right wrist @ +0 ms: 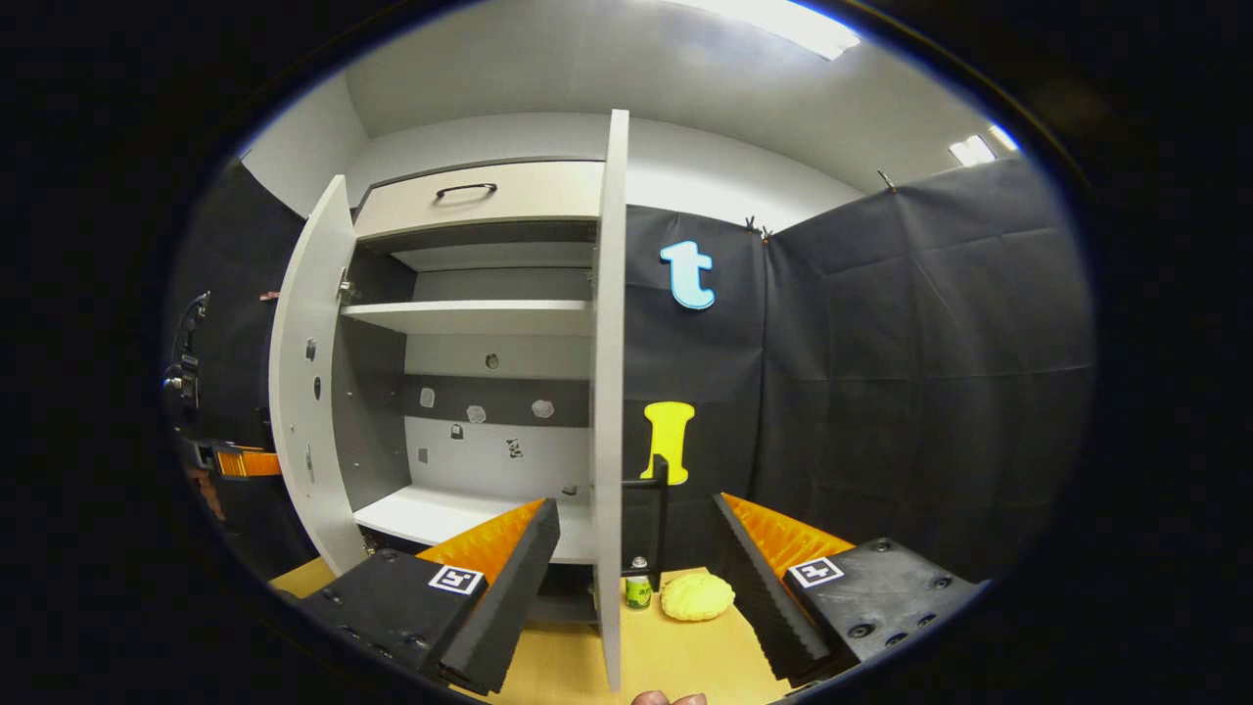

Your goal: Open the right door of the double-door shoe cabinet with the right hand, and open the left door with the left hand.

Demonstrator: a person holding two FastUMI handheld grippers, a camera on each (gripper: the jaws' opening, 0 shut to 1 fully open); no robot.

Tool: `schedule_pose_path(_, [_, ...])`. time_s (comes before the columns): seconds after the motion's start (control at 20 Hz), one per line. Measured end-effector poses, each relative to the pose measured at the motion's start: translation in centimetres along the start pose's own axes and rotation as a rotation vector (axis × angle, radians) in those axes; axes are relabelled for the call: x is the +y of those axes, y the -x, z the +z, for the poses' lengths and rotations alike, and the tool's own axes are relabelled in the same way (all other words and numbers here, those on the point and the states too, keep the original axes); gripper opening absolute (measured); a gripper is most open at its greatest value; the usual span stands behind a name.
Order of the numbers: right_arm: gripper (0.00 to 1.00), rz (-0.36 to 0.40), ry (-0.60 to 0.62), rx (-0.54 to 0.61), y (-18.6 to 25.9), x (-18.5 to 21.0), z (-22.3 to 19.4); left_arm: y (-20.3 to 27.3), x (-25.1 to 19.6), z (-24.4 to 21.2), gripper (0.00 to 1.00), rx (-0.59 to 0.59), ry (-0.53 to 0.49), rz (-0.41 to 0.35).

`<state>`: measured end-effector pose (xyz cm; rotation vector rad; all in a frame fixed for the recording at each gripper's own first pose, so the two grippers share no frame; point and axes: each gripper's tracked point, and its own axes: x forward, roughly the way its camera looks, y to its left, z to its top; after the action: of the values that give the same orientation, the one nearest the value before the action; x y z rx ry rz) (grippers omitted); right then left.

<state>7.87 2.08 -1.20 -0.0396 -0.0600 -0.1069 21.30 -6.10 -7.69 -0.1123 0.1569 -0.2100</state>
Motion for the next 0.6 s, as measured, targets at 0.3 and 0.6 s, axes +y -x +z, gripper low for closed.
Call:
schedule_pose_path(0.3, [0.97, 0.023, -0.025, 0.008, 1.1, 2.8, -0.3, 0.5, 0.6, 0.1, 0.16, -0.010, 0.001, 0.008])
schedule_pose_path(0.6, [0.97, 0.058, -0.018, 0.017, 1.5, 5.4, -0.5, 1.2, 2.6, 0.5, 0.15, -0.038, -0.005, 0.072])
